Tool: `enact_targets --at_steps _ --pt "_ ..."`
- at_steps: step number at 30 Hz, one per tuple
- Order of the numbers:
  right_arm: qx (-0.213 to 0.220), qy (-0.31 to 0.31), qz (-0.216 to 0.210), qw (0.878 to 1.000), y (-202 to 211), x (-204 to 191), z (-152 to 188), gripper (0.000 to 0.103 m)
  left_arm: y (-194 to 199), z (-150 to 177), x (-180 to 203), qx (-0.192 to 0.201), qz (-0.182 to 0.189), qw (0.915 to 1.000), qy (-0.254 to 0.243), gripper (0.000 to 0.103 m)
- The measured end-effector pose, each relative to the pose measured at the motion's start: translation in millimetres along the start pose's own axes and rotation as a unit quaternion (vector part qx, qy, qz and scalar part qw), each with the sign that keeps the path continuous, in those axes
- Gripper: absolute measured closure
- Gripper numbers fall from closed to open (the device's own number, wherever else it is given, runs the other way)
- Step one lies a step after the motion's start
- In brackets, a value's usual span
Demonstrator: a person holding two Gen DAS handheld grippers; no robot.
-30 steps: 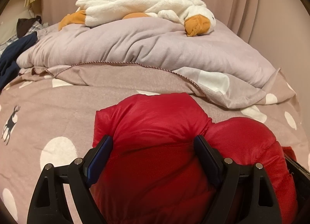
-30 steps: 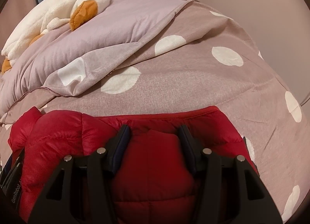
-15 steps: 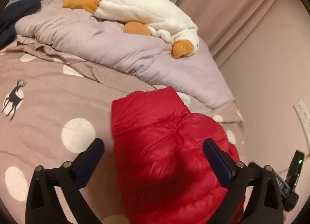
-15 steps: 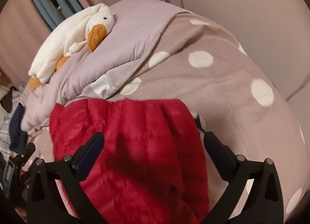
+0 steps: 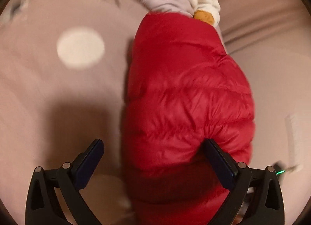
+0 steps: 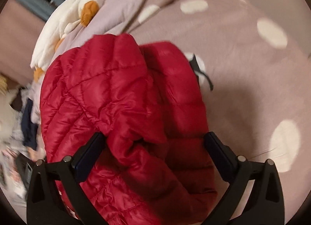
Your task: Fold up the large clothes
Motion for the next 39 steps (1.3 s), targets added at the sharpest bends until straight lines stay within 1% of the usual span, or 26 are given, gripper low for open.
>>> enact_targets --at_steps 2,3,4,6,8,9,10,12,15,19,25,28,30,34,35,38,39 --pt "-0.023 -0.031 -0.042 0.998 -14 12 3 0.0 -12 5 -9 -0.017 0.057 0.9969 0.05 0.001" --pt "-0.035 -0.046 -0.063 0.996 -21 16 5 0.0 -15 6 -10 -0.021 0.069 0.9958 0.057 0.001" --pt "-0.042 -0.064 -0.088 0.993 -27 22 8 0.0 -18 6 -7 -0.024 0.08 0.9951 0.052 0.001" --pt "-0.039 -0.076 -0.117 0.989 -29 27 10 0.0 -22 5 0 -0.04 0.092 0.9944 0.033 0.001" --pt "-0.032 -0.081 -0.14 0.986 -31 30 13 0.0 -32 4 9 -0.082 0.121 0.9889 0.028 0.001" --pt "-0.029 -0.085 -0.149 0.985 -32 31 15 0.0 -40 6 17 -0.111 0.141 0.9834 0.027 0.001" --pt "-0.027 -0.087 -0.152 0.984 -33 31 16 0.0 -47 6 23 -0.124 0.145 0.9814 0.018 0.001" --pt "-0.027 -0.09 -0.153 0.984 -34 28 18 0.0 -57 6 29 -0.121 0.141 0.9826 -0.002 0.0" --pt "-0.031 -0.093 -0.158 0.983 -36 23 19 0.0 -68 3 31 -0.118 0.144 0.9825 0.001 0.0" --pt "-0.029 -0.095 -0.19 0.977 -35 22 24 0.0 -75 2 38 -0.106 0.142 0.984 -0.016 0.0" --pt "-0.028 -0.095 -0.218 0.971 -37 15 27 0.0 -80 4 46 -0.092 0.14 0.9854 -0.031 0.0" --pt "-0.022 -0.095 -0.216 0.971 -37 14 27 0.0 -81 2 49 -0.089 0.141 0.9852 -0.039 0.0" --pt "-0.012 -0.094 -0.213 0.973 -37 13 28 0.0 -74 9 48 -0.087 0.141 0.9852 -0.042 0.0" --pt "-0.007 -0.079 -0.192 0.978 -37 9 29 0.0 -67 15 47 -0.082 0.144 0.9852 -0.045 0.001" --pt "-0.004 -0.076 -0.19 0.979 -37 11 29 0.001 -64 12 49 -0.08 0.145 0.9852 -0.046 0.001" --pt "0.004 -0.067 -0.182 0.981 -34 14 31 0.01 -62 19 50 -0.069 0.142 0.9856 -0.061 0.008" --pt "0.007 -0.068 -0.184 0.981 -33 16 32 0.016 -61 19 49 -0.066 0.141 0.9857 -0.064 0.01"
Point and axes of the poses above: each gripper's, at about its wrist camera, not at the fingertips, and y roughly against the way its jaws point, x to its right, z to its underside, the point moved 3 cm from there along -y, roughly the way its jaws point
